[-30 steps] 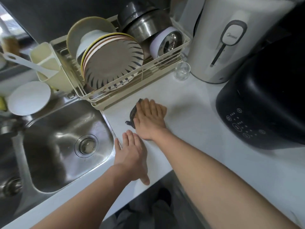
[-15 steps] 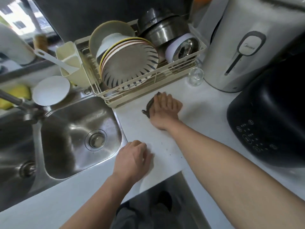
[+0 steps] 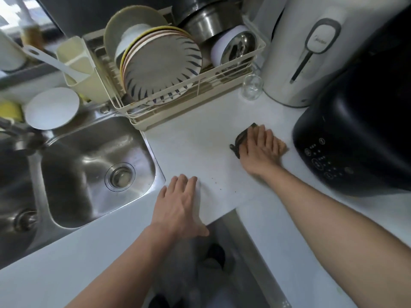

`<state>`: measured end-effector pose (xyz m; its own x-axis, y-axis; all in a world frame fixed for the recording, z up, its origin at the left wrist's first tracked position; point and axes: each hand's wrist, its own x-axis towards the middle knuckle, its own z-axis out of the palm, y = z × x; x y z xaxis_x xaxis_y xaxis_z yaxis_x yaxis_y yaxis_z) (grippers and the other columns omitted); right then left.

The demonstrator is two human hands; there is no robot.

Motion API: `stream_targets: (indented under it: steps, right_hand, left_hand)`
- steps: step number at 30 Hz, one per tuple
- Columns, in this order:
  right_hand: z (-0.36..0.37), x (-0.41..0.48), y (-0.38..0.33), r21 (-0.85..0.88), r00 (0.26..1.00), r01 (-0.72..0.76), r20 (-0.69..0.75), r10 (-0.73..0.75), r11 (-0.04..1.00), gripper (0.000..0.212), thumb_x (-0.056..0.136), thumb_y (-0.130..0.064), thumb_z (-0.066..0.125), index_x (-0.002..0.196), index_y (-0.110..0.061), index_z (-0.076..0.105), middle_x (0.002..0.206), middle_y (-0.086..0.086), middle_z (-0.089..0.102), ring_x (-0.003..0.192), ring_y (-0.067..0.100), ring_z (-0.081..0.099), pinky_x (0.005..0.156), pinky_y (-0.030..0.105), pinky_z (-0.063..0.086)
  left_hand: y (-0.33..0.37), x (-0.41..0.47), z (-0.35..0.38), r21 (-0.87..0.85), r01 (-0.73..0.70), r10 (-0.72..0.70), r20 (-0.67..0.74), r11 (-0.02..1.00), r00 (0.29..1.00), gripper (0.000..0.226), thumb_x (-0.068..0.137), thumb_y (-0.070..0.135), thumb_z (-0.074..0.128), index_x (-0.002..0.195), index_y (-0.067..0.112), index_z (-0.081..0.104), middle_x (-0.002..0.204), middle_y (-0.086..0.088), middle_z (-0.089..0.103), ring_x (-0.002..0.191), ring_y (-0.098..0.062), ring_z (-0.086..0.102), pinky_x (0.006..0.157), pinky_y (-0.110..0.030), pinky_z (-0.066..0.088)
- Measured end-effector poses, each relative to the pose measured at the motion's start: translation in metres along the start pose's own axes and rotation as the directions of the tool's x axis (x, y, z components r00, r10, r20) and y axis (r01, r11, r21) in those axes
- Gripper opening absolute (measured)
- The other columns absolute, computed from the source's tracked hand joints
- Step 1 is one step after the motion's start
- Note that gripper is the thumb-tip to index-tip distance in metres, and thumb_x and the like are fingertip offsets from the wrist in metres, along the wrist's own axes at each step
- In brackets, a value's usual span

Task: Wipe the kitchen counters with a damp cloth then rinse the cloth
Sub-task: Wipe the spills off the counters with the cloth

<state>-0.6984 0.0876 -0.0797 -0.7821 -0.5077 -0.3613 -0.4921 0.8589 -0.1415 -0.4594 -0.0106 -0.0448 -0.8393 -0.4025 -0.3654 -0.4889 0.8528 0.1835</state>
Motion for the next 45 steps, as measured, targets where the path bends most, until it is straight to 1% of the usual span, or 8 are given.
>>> stream_targets:
  steps: [7,11,15,25,31,37,40,45]
  right_hand:
    - [0.030,-0.045,-0.052,0.014,0.983,0.185,-0.020,-0.185,0.983,0.064,0.097,-0.046,0.022,0.155,-0.027,0.000,0.163,0.004,-0.009,0.149,0.025,-0.009,0.120,0.042,-0.007]
    - [0.017,-0.047,0.028,0.043,0.997,-0.069,-0.040,0.070,0.997,0.063,0.099,-0.049,0.016,0.154,-0.030,-0.006,0.163,0.002,-0.013,0.149,0.022,-0.012,0.120,0.041,-0.007]
    - [0.035,-0.083,0.042,0.029,0.994,-0.097,-0.050,0.099,0.995,0.064,0.099,-0.048,0.017,0.153,-0.027,-0.010,0.162,0.006,-0.016,0.149,0.024,-0.015,0.120,0.043,-0.008]
    - [0.047,-0.057,-0.101,-0.055,0.960,0.274,-0.048,-0.277,0.960,0.065,0.097,-0.047,0.024,0.155,-0.023,0.004,0.163,0.008,-0.003,0.149,0.028,-0.005,0.120,0.043,-0.004]
    - [0.012,-0.027,0.000,0.028,0.997,0.060,-0.051,-0.058,0.998,0.063,0.099,-0.048,0.017,0.155,-0.027,-0.003,0.163,0.003,-0.009,0.150,0.024,-0.008,0.119,0.039,-0.006]
    - [0.027,-0.103,0.064,-0.060,0.999,0.041,-0.006,-0.042,0.997,0.065,0.097,-0.052,0.006,0.154,-0.025,-0.009,0.161,0.006,-0.018,0.148,0.022,-0.018,0.119,0.039,-0.012]
    - [0.039,-0.117,0.032,-0.128,0.993,0.119,0.002,-0.120,0.985,0.072,0.090,-0.055,0.000,0.154,-0.023,-0.008,0.161,0.010,-0.016,0.148,0.028,-0.017,0.119,0.043,-0.011]
    - [0.050,-0.078,-0.090,-0.115,0.943,0.321,-0.049,-0.328,0.940,0.066,0.098,-0.050,0.027,0.155,-0.023,0.008,0.163,0.009,-0.002,0.149,0.030,-0.005,0.120,0.044,-0.003]
  left_hand:
    - [-0.013,-0.018,0.012,-0.016,-0.091,0.091,-0.037,0.996,0.995,0.091,0.053,0.068,0.071,0.124,0.023,0.037,0.126,0.003,0.032,0.123,-0.021,0.036,0.100,-0.032,0.040]
    - [-0.020,-0.027,0.012,-0.014,-0.130,0.129,-0.039,0.991,0.991,0.081,0.056,0.060,0.070,0.121,0.024,0.038,0.121,0.004,0.033,0.118,-0.019,0.040,0.096,-0.031,0.040]
    - [-0.022,-0.028,0.017,0.001,-0.169,0.169,-0.027,0.986,0.985,0.091,0.055,0.055,0.076,0.127,0.019,0.033,0.128,0.000,0.029,0.123,-0.022,0.033,0.099,-0.032,0.040]
    - [-0.020,-0.027,0.017,-0.027,-0.159,0.159,-0.006,0.987,0.987,0.095,0.051,0.049,0.079,0.128,0.017,0.034,0.132,-0.002,0.027,0.125,-0.024,0.031,0.095,-0.033,0.046]
    - [-0.017,-0.028,0.011,-0.007,-0.134,0.134,0.003,0.991,0.991,0.094,0.055,0.053,0.077,0.131,0.019,0.034,0.132,0.001,0.028,0.125,-0.022,0.032,0.102,-0.033,0.037]
    - [-0.023,-0.021,0.001,-0.073,-0.108,0.109,0.004,0.991,0.994,0.083,0.057,0.070,0.071,0.124,0.027,0.048,0.124,0.008,0.044,0.117,-0.019,0.045,0.100,-0.031,0.036]
    - [-0.026,-0.019,-0.004,-0.112,-0.082,0.082,-0.004,0.990,0.997,0.077,0.060,0.063,0.076,0.121,0.023,0.049,0.118,0.009,0.049,0.110,-0.019,0.050,0.090,-0.027,0.038]
    - [-0.020,-0.019,-0.006,-0.165,0.014,-0.020,-0.038,0.986,0.999,0.077,0.054,0.048,0.087,0.100,0.023,0.030,0.094,0.010,0.046,0.094,-0.023,0.053,0.072,-0.029,0.024]
